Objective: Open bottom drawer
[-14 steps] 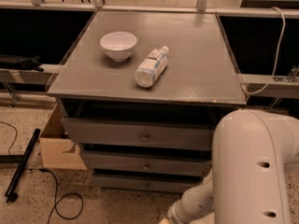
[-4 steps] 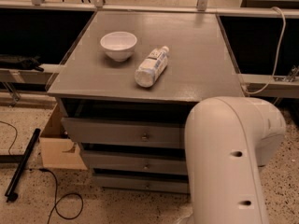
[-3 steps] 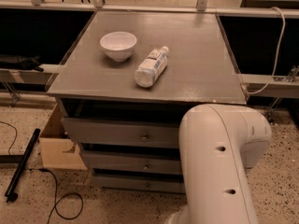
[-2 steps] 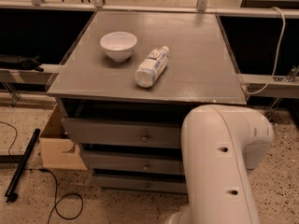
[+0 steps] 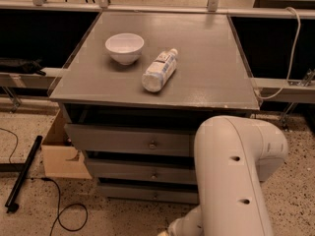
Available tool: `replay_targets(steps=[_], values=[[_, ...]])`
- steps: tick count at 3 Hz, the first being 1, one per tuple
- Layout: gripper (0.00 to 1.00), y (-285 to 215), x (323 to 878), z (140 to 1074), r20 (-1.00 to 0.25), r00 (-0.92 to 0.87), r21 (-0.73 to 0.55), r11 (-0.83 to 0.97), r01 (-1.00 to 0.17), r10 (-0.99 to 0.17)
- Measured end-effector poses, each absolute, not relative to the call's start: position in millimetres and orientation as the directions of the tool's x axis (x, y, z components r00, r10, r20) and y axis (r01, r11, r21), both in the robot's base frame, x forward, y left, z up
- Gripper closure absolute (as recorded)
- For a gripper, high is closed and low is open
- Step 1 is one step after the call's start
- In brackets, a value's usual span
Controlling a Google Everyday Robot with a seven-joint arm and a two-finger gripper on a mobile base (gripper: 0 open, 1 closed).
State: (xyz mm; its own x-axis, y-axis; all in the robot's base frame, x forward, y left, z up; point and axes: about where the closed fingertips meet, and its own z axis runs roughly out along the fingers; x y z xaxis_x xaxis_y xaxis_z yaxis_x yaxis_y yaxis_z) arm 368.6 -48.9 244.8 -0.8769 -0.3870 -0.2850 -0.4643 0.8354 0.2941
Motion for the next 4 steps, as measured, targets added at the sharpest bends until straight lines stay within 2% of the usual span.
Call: replay_targets(steps=[3, 4], values=[[0.0, -48.6, 362.3, 239.5, -0.312, -0.846, 0.277, 0.81, -0.517, -0.433], [0.0, -53.5, 343.1, 232.1, -0.363, -0.782, 0.228, 0.765, -0.602, -0.507]])
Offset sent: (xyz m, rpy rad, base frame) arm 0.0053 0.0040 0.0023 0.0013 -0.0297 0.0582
